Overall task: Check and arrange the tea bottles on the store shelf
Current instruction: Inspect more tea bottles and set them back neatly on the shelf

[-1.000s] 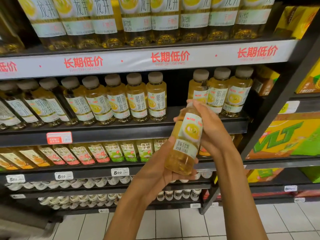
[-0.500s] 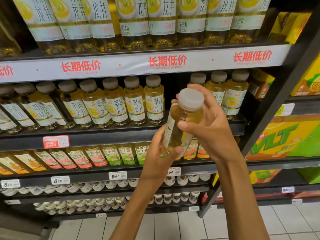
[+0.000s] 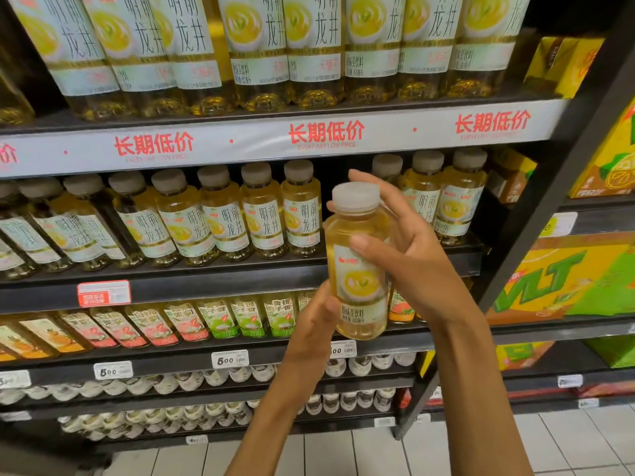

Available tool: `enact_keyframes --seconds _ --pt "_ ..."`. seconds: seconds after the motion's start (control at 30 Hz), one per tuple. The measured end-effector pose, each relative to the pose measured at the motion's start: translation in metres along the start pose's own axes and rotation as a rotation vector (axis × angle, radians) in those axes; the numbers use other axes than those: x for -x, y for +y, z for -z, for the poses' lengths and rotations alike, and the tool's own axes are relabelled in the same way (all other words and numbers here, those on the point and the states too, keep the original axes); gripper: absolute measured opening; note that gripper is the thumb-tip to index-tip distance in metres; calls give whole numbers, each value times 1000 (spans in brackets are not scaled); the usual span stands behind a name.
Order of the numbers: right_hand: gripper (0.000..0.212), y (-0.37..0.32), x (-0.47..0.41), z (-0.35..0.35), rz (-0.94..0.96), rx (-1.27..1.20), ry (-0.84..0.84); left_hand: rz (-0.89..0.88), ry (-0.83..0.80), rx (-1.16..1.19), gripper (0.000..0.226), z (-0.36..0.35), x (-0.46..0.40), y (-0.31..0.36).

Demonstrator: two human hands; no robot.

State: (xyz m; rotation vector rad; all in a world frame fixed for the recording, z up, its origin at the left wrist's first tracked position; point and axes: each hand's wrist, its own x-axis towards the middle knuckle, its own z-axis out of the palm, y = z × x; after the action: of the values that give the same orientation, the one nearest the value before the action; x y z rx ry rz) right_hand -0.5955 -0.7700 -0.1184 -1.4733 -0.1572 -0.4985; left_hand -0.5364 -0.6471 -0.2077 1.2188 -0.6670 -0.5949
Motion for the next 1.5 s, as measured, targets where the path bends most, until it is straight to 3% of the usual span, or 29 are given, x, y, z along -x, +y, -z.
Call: enact_keyframes --seconds 0.1,0.2,0.3,0.43,0.5,0.6,0.87,1.1,1.3,1.5 --pt "65 6 -2 -2 14 56 168 7 109 26 88 -8 -3 -9" --pt "68 12 -3 -9 26 150 285 -64 170 -99 77 -13 -10 -15" --pt "66 16 -4 -13 36 229 277 -109 185 -146 71 -10 -18 -14" --pt "70 14 -6 -1 28 238 116 -135 132 -206 56 -1 -26 -8" --pt "71 14 -8 6 31 252 85 -149 169 -303 60 3 -30 -10" --pt "71 22 -11 8 68 310 128 -164 246 -500 66 7 -40 -15" --pt "71 49 -32 7 112 343 335 -212 474 -653 49 6 -64 -26" --pt "68 62 -43 11 162 387 387 -219 590 -620 50 -5 -71 -30" --pt "45 71 -50 10 315 832 537 -225 641 -651 41 -9 -78 -33" --pt "43 75 -49 14 367 1131 563 -218 731 -729 42 -17 -86 -36"
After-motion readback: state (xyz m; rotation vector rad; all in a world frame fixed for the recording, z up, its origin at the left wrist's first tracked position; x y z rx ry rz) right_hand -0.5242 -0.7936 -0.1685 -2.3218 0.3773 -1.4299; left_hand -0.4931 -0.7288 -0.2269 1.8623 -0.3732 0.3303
